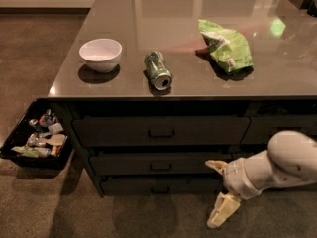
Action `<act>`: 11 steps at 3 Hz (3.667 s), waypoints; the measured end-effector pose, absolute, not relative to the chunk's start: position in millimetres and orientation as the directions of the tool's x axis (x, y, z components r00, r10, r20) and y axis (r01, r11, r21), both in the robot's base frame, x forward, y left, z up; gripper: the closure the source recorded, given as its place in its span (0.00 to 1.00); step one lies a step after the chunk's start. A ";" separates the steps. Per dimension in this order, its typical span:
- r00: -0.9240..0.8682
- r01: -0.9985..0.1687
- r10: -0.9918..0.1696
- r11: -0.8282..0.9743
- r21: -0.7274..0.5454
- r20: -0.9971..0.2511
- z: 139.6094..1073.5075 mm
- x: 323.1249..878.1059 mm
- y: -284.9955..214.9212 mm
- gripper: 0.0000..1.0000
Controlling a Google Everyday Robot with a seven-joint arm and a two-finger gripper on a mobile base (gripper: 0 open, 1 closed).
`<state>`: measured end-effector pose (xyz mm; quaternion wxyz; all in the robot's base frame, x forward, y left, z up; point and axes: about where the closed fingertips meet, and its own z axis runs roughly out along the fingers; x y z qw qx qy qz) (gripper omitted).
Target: Open bottom drawer
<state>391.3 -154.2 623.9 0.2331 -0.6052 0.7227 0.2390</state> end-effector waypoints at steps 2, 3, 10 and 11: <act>-0.163 -0.977 -0.731 0.211 0.007 -0.662 580.8 411.1 -162.3 0.00; -0.178 -0.976 -0.707 0.213 0.034 -0.684 558.3 414.6 -163.1 0.00; -0.136 -0.925 -0.666 0.351 -0.147 -0.733 324.2 439.9 -164.7 0.00; -0.136 -0.925 -0.666 0.351 -0.147 -0.733 324.7 440.3 -164.9 0.00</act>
Offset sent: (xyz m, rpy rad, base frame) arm 0.0149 -0.0072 -0.0344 0.0284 -0.0518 -0.0472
